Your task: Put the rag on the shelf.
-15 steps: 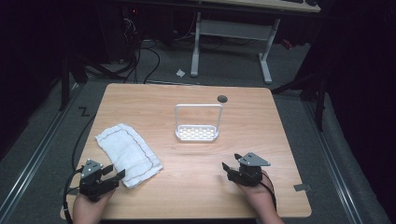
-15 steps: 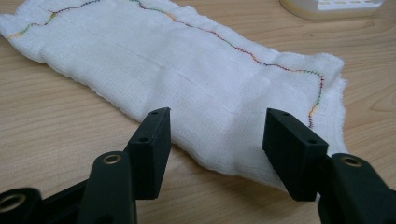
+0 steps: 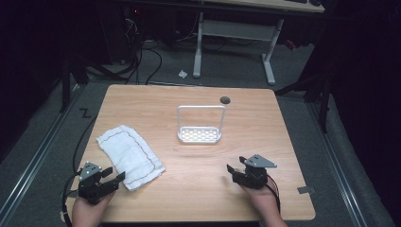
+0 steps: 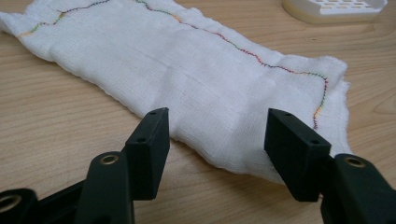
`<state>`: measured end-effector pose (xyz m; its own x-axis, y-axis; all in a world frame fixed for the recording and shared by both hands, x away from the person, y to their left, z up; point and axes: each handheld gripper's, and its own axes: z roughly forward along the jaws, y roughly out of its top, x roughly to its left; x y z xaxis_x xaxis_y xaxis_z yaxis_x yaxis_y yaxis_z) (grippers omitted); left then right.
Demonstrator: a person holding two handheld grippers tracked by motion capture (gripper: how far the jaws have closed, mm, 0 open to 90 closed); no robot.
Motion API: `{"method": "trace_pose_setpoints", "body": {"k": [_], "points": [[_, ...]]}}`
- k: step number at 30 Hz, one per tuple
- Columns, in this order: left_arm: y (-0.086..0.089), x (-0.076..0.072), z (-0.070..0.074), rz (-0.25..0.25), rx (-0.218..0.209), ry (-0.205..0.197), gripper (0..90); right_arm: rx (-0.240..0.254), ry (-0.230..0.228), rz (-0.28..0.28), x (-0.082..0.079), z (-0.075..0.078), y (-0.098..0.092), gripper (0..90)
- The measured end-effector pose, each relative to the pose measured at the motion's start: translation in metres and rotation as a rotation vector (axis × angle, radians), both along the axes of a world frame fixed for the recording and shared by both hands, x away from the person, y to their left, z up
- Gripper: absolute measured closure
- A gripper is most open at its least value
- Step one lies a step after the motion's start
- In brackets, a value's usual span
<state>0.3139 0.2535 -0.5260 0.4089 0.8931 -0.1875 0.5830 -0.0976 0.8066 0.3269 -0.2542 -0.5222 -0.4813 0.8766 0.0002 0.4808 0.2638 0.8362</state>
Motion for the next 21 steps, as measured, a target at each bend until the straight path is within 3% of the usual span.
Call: {"method": "trace_pose_setpoints", "body": {"k": [9, 14, 15, 17, 21], "points": [[-0.005, -0.002, 0.002, -0.027, -0.024, -0.020, 35.9, -0.004, 0.012, 0.010, 0.001, -0.002, 0.001, 37.6], [-0.019, -0.003, 0.002, -0.094, 0.009, -0.004, 40.0, 0.007, 0.000, 0.019, 0.000, 0.001, 0.001, 40.0], [-0.024, -0.002, -0.001, -0.128, 0.020, 0.018, 42.4, 0.008, -0.008, 0.020, 0.000, 0.002, 0.001, 40.4], [-0.029, 0.000, -0.005, -0.136, 0.065, 0.065, 48.1, 0.002, -0.008, 0.024, -0.001, 0.002, 0.002, 40.8], [-0.033, 0.000, -0.007, -0.129, 0.102, 0.067, 56.9, -0.002, -0.020, 0.030, -0.001, 0.002, 0.002, 42.9]]}}
